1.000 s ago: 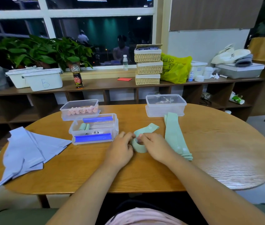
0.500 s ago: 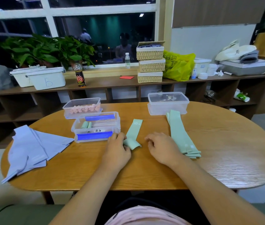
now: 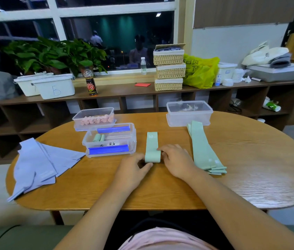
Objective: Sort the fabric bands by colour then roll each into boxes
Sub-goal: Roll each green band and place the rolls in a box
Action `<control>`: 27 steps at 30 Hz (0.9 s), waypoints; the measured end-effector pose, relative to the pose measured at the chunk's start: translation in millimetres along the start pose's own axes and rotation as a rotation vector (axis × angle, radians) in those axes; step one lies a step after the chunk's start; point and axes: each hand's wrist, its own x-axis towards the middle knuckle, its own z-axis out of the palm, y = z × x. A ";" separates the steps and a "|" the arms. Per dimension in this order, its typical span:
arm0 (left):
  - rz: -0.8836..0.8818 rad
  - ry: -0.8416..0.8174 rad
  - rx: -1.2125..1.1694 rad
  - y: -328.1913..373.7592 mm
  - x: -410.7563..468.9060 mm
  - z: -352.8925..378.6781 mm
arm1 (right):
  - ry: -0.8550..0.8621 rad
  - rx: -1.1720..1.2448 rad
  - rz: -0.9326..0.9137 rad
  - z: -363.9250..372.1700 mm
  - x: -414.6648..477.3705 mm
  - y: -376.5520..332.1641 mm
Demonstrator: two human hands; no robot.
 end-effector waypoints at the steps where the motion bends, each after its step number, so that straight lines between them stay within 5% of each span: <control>1: -0.003 -0.014 0.003 -0.5 -2.3 -1.8 | -0.018 -0.006 -0.020 0.4 -1.3 0.2; 13: 0.062 -0.214 0.039 10.2 -18.7 -18.5 | -0.070 -0.015 0.007 4.9 12.4 2.2; 27: 0.191 -0.213 0.045 11.2 -43.7 -29.0 | 0.007 0.090 -0.130 -4.0 -23.3 3.0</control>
